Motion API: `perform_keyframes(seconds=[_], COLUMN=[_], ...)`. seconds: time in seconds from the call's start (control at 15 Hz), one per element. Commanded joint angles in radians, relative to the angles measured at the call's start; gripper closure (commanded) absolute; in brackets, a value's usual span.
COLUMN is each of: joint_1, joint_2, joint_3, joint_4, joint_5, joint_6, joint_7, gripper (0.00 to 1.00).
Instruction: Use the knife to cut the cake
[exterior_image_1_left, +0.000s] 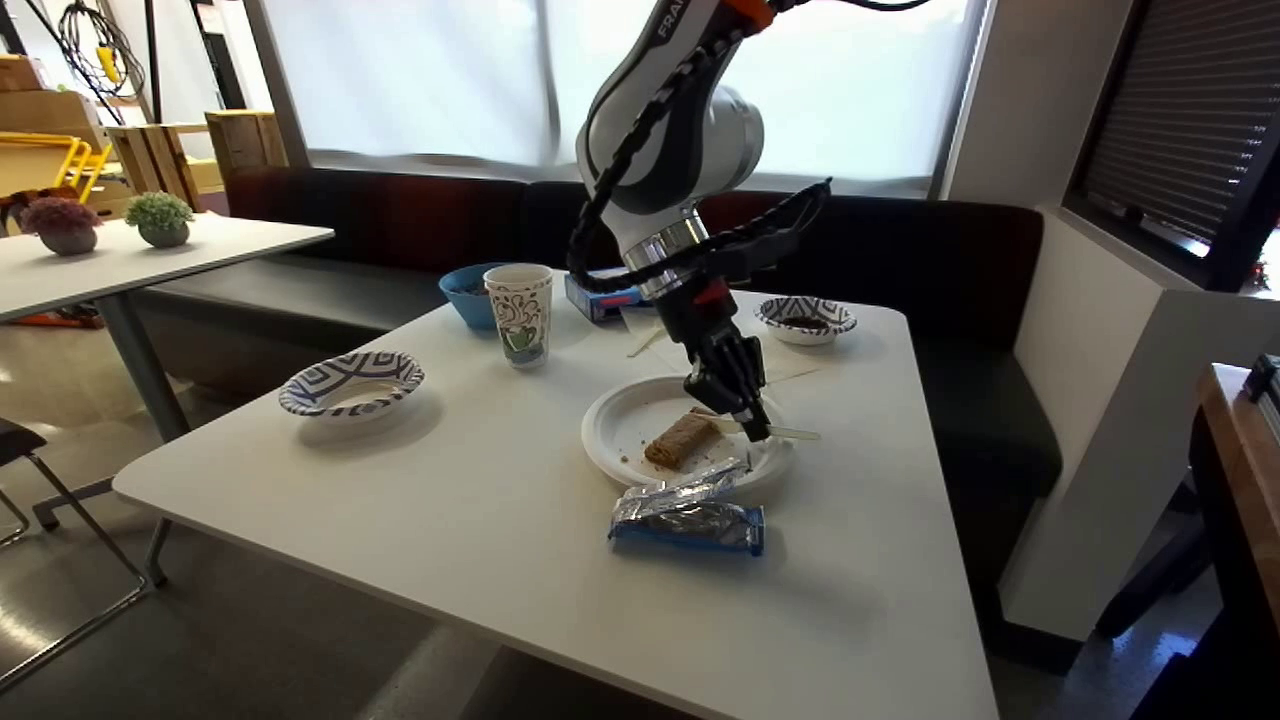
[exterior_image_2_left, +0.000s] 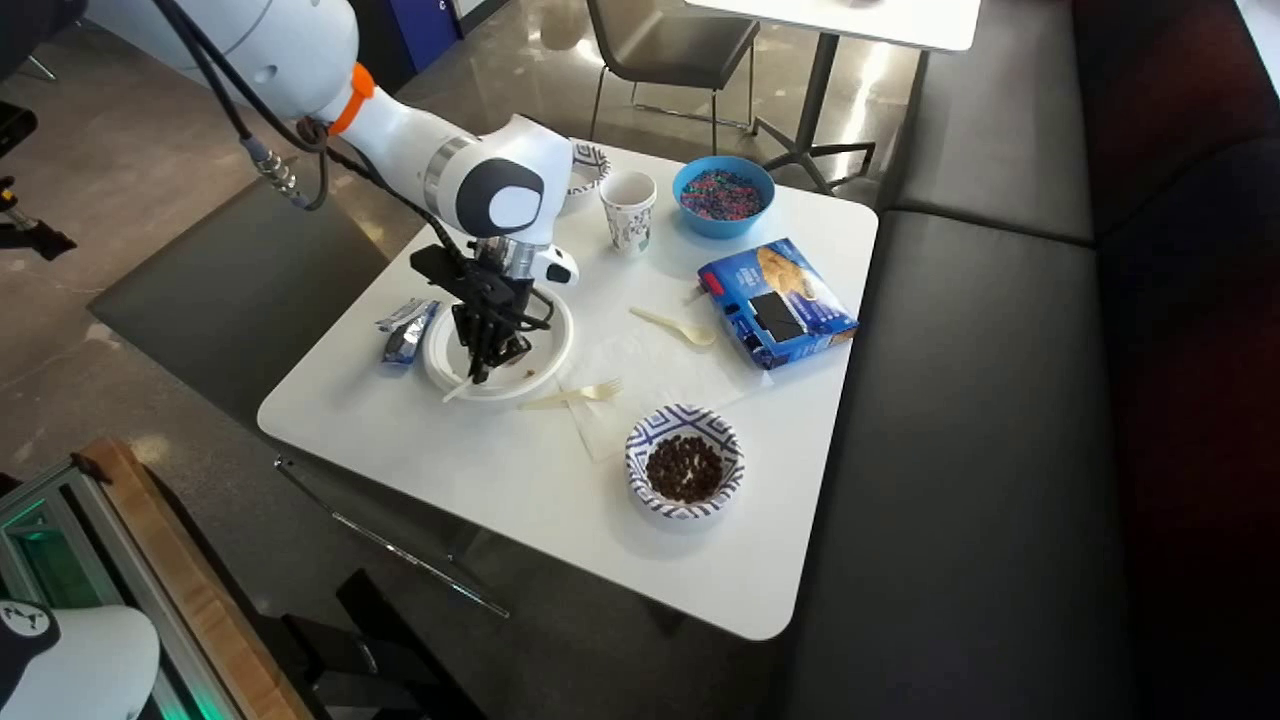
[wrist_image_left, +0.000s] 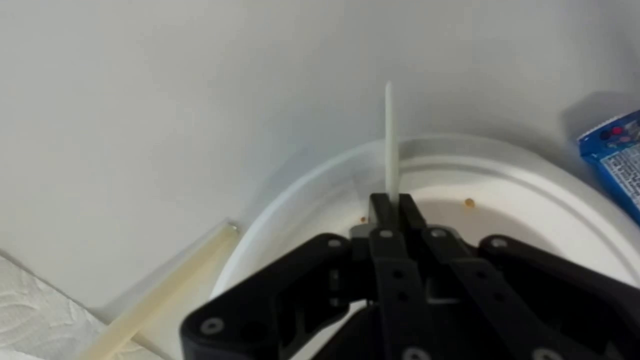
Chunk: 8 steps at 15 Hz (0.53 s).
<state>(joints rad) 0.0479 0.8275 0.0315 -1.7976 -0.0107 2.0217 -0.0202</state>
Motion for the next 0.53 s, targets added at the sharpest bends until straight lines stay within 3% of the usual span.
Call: perform_keyframes(seconds=[0.0, 0.47], joint_1=[0.012, 0.020], joint_2=[0.027, -0.031], joint_3=[-0.006, -0.001], joint_4=[0.018, -0.018], joint_5=[-0.010, -0.007], joint_6=[-0.001, 0.025], joint_7=[0.021, 0.025], gripper=[0.99, 0.99])
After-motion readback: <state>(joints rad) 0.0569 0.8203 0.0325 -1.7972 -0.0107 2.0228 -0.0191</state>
